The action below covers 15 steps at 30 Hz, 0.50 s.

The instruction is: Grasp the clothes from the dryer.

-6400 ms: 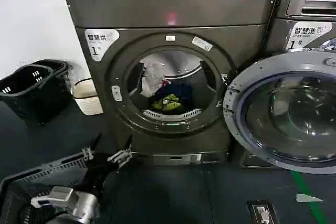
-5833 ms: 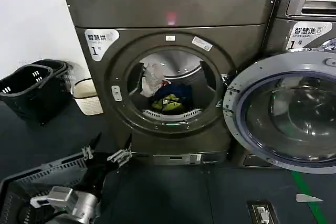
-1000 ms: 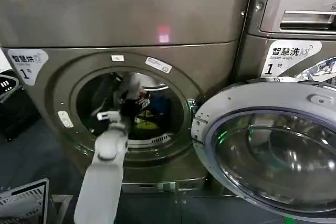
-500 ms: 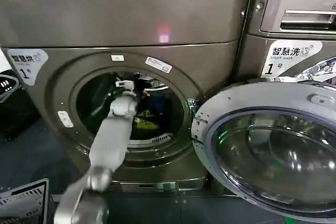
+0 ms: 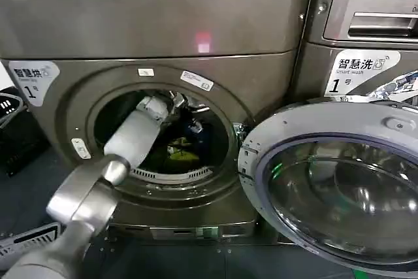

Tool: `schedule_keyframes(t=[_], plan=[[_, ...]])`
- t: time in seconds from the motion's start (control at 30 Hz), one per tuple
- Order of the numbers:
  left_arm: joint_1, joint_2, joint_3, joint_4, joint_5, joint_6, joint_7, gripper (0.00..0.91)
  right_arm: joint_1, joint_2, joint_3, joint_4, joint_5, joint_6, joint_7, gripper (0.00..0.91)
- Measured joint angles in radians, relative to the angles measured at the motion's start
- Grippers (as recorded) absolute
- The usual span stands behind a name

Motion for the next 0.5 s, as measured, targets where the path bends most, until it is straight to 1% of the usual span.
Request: schedule_keyframes(t=[0.27, 0.5], plan=[[-0.096, -0.011, 0.145, 0.146, 0.229, -0.041, 0.214, 0.907, 0.0, 0.0, 0.001, 0.0, -0.002, 0.0, 0.0, 0.907], [-0.116, -0.018, 0.212, 0.188, 0.373, -0.084, 0.279, 0.907, 0.001, 0.003, 0.002, 0.001, -0.003, 0.0, 0.0, 0.907]])
